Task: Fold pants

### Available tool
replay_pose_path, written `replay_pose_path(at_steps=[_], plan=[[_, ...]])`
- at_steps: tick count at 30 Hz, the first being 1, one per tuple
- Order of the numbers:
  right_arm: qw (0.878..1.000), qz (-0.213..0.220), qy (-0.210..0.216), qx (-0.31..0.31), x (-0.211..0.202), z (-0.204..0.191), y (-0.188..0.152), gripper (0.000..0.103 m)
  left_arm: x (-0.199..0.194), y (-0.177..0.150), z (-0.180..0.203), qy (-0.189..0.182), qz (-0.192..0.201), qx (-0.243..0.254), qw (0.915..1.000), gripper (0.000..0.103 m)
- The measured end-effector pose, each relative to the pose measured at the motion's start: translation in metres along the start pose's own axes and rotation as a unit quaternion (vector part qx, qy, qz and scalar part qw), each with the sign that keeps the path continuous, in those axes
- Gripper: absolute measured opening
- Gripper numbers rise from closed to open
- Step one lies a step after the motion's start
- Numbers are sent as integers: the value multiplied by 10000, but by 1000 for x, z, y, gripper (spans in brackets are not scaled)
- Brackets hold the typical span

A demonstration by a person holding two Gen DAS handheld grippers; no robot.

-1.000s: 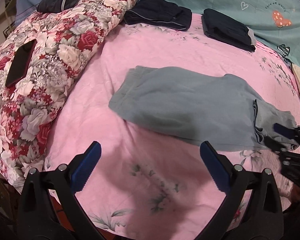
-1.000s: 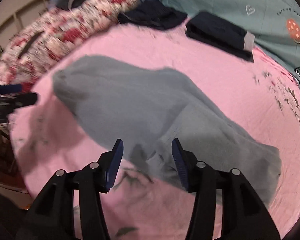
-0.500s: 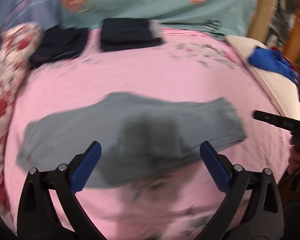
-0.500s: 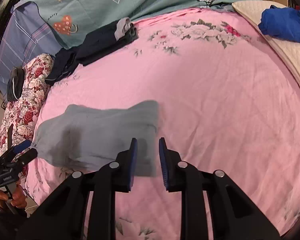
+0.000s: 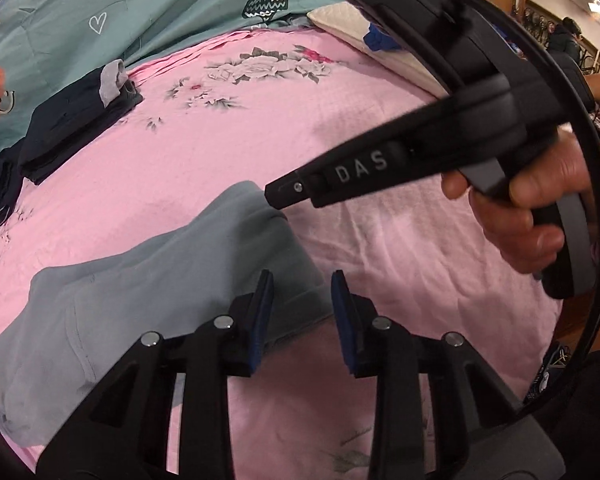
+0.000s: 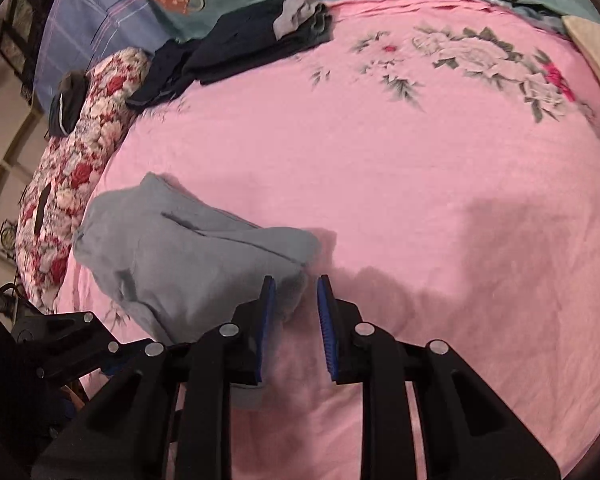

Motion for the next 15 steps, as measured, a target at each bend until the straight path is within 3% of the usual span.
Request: replay_pose_path(at_steps=[5, 7, 15], plan=[[9957, -485, 785, -28, 18, -1, 6, 23, 17, -8, -4, 82, -247, -174, 9995, 31], [9956, -534, 758, -142, 20, -1, 7, 10, 25, -15, -5, 64, -376, -299, 9988, 31], [9971, -418, 607, -200, 37, 4, 19, 9, 32, -16, -8, 159, -434, -394, 9982, 32]])
Point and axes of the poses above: each gripper's, at about its wrist camera, not at the fingertips, and x roughly the way its jaws point, z to its right, y to its top, the point moved 7 cm from there along x, roughly the way its jaws point, and after that the axes turned 7 degrees about -y, right-handed, at the moved point
